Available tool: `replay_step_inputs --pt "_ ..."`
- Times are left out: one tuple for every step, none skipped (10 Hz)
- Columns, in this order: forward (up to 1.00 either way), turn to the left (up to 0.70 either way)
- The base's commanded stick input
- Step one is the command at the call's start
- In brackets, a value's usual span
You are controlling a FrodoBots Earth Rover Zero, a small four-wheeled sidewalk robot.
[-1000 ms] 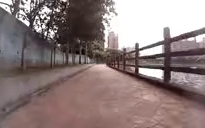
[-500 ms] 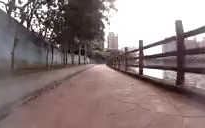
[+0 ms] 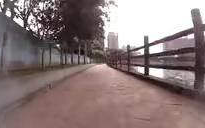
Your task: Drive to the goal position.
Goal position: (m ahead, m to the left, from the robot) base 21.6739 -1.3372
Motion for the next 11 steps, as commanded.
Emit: replay_step_inputs --pt "1.00 0.00" --pt "1.00 0.00" --pt "1.00 0.00" --pt "1.00 0.00" --pt "1.00 0.00" --pt "1.00 0.00" --pt "1.00 0.00" --pt "1.00 0.00" --pt "1.00 0.00" --pt "1.00 0.00" --pt "1.00 0.00"
